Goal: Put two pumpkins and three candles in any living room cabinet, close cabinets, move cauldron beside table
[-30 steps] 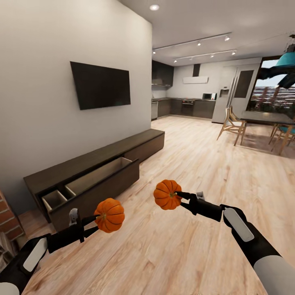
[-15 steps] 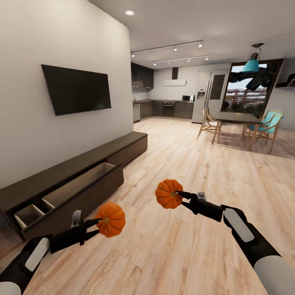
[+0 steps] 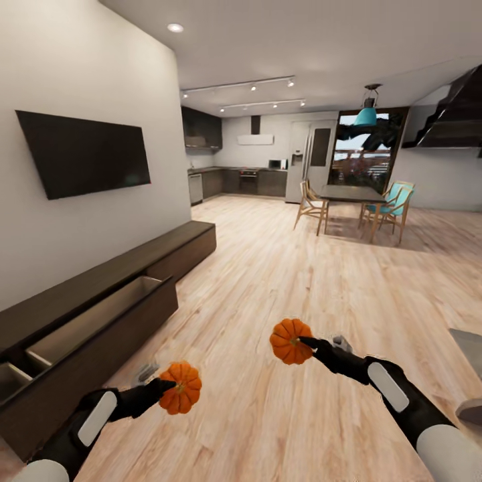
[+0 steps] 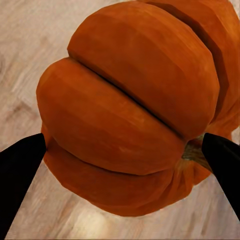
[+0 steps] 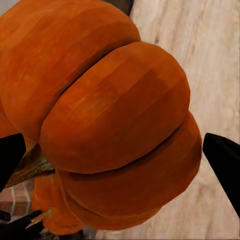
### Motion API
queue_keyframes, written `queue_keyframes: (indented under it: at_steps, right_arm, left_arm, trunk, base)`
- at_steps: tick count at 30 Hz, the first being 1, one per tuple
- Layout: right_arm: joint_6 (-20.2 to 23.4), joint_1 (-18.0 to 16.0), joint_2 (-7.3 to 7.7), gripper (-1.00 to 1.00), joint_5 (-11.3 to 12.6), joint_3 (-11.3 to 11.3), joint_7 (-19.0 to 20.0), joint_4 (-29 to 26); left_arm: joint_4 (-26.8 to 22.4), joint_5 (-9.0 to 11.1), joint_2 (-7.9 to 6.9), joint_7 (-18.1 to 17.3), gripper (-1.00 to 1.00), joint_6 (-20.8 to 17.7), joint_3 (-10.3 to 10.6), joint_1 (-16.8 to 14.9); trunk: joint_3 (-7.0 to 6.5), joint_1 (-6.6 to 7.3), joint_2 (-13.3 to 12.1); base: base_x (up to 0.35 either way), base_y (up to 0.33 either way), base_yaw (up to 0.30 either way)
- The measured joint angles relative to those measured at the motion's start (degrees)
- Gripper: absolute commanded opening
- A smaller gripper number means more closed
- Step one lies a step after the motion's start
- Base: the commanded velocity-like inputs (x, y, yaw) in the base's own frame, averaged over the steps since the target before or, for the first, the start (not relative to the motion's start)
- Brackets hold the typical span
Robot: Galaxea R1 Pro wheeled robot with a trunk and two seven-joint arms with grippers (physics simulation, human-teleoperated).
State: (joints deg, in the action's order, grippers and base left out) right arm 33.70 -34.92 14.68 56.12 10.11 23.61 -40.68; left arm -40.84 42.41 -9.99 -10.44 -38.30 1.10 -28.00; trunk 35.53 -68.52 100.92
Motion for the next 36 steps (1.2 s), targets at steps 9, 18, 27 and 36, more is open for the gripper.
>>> queue_keyframes:
  at_steps: [9, 18, 27, 36]
  right_arm:
    - [-23.51, 0.15, -2.58, -1.0, -8.55, 0.75, 0.53, 18.82]
    - [-29.24, 0.14, -6.1, -1.0, -15.58, 0.65, -0.02, 22.05]
    - [-31.15, 0.11, -8.32, -1.0, -19.09, 0.48, 0.04, 23.23]
    - [-31.15, 0.13, -9.14, -1.0, -19.4, 0.59, -0.09, 23.25]
  left_arm:
    - [14.67, -0.23, 2.7, 8.91, -1.0, 19.22, 10.28, -0.01]
    - [15.75, 0.05, 3.99, 13.96, -1.0, 21.06, 11.65, -0.04]
    - [15.75, 0.24, 4.0, 14.06, -1.0, 21.05, 14.36, -0.01]
    - [16.29, 0.01, 3.77, 15.82, -1.0, 20.28, 14.72, 0.01]
  trunk:
    - [-2.19, 1.98, -3.61]
    - [-4.41, 3.96, -7.22]
    - [-6.37, 5.93, -10.83]
    - [-8.18, 7.91, -14.44]
  base:
    - [0.0, 0.0, -0.238]
    - [0.0, 0.0, -0.236]
    - [0.0, 0.0, -0.096]
    - [0.0, 0.0, 0.174]
